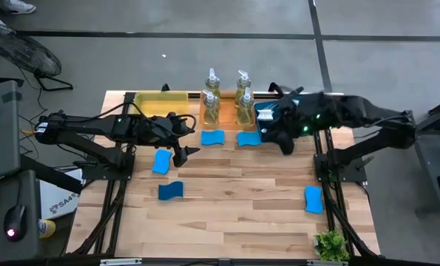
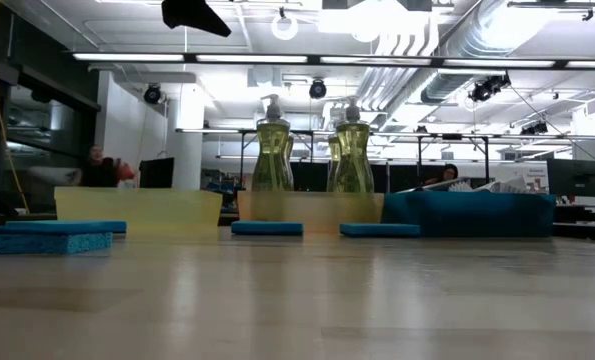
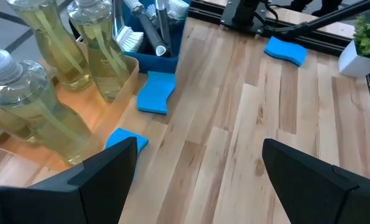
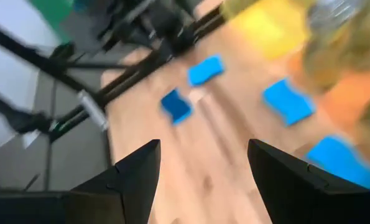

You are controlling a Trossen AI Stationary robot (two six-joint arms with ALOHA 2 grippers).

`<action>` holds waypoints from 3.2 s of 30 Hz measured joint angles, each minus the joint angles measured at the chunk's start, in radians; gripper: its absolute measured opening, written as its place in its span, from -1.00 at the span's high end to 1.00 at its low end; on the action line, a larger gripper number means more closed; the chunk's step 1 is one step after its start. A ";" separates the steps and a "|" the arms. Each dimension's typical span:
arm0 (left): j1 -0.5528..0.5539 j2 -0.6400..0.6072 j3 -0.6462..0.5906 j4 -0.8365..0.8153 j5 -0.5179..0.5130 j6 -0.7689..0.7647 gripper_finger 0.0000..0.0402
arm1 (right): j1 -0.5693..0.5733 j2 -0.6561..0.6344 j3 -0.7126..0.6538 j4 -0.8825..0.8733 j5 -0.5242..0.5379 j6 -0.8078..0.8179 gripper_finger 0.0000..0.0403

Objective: Pick & Place Kitchen Sink Supplies
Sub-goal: Put the blue sponge into the yellow bin

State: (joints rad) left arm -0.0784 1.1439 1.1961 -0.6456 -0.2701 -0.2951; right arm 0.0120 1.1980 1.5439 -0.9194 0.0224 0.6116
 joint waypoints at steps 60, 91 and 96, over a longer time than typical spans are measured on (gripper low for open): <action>0.000 0.000 0.000 0.000 0.132 0.066 -0.69 | 0.547 0.152 -0.853 -0.027 -0.328 1.459 -0.17; 0.000 0.000 0.000 0.000 0.132 0.089 -0.69 | 0.544 0.150 -1.017 0.114 -0.328 1.496 0.52; 0.000 0.000 0.000 0.000 0.132 0.089 -0.69 | 0.544 0.150 -1.017 0.133 -0.326 1.494 0.72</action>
State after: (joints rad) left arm -0.0788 1.1435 1.1961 -0.6458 -0.1383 -0.2058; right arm 0.5564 1.3483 0.5266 -0.7864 -0.3038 2.1052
